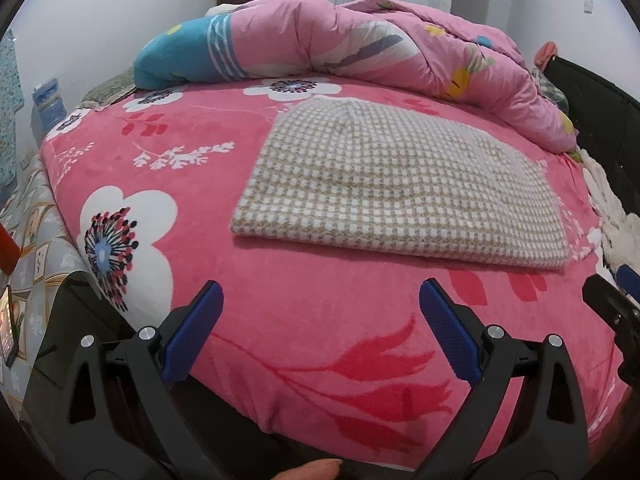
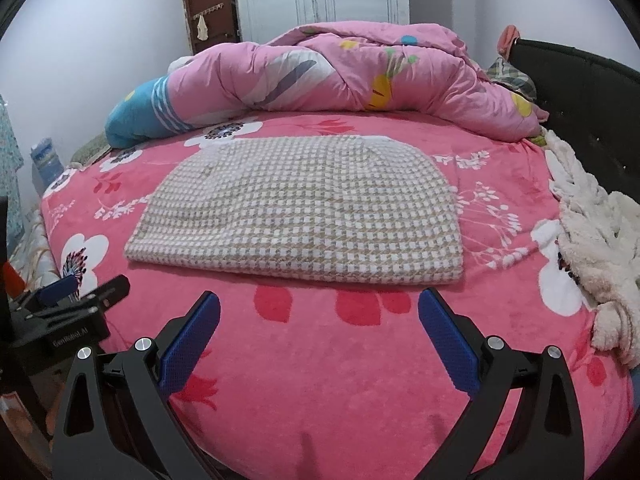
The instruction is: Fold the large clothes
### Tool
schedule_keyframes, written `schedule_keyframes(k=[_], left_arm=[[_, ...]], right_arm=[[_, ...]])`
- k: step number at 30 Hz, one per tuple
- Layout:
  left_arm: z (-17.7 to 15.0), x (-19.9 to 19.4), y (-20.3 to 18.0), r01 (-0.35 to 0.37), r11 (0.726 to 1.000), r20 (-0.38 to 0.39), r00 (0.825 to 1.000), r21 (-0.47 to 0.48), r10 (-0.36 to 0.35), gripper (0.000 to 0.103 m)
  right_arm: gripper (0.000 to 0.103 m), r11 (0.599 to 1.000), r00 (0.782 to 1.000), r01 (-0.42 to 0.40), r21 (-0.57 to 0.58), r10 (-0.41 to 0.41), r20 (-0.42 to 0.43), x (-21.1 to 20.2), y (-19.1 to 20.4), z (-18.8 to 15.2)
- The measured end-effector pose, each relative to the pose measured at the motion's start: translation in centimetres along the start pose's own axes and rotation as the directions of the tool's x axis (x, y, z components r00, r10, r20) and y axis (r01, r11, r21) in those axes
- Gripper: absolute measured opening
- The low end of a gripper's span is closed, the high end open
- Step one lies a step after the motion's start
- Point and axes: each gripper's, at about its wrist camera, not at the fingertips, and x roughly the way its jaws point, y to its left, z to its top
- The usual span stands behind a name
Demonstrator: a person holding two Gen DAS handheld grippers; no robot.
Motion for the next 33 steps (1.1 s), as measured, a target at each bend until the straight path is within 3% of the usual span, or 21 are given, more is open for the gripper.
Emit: schedule_keyframes(k=[33], left_arm=[[-0.4,-0.2,-1.5,0.044,0.998,0.0,0.999,0.039,-0.044,0.095]], right_arm=[[0.097,0.999,0.999,-0.014,-0.031,0.013,-0.039,1.2,1.3,-0.3]])
